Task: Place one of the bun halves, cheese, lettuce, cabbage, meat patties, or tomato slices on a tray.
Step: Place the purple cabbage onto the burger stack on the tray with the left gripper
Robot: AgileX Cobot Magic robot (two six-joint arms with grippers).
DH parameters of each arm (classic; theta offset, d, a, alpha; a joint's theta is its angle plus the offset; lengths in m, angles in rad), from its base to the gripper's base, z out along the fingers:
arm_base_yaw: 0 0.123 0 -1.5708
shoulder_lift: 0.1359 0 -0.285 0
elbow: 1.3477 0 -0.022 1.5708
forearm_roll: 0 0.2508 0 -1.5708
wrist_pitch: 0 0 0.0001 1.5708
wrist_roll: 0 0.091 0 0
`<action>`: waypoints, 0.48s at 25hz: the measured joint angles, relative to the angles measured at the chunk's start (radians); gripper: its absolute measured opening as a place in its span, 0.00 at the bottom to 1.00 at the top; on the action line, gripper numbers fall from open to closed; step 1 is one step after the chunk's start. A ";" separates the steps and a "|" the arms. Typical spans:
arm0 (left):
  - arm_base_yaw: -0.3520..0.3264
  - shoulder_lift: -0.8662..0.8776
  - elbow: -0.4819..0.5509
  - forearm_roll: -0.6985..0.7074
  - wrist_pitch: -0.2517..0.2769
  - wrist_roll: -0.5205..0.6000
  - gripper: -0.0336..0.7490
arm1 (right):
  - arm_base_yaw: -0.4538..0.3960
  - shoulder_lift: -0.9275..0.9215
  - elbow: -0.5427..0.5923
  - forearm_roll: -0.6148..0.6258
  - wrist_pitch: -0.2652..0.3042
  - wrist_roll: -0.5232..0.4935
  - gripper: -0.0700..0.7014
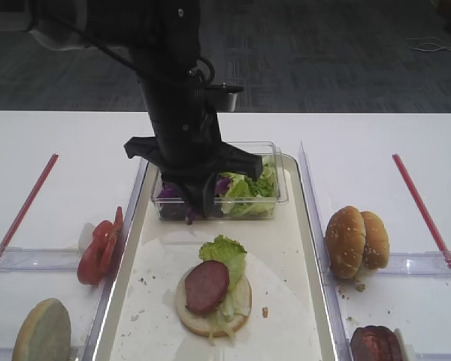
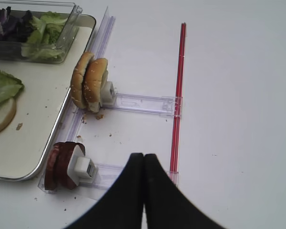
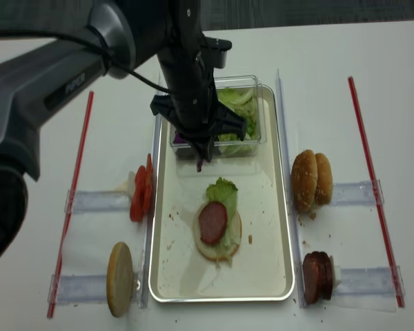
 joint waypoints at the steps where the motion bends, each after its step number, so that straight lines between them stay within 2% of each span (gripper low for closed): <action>1: -0.008 -0.005 0.013 0.002 -0.002 0.000 0.09 | 0.000 0.000 0.000 0.000 0.000 0.000 0.40; 5: -0.060 -0.010 0.061 0.017 -0.005 -0.002 0.09 | 0.000 0.000 0.000 0.000 0.000 0.000 0.40; 12: -0.129 -0.010 0.067 0.034 -0.007 -0.010 0.09 | 0.000 0.000 0.000 0.000 0.000 -0.002 0.40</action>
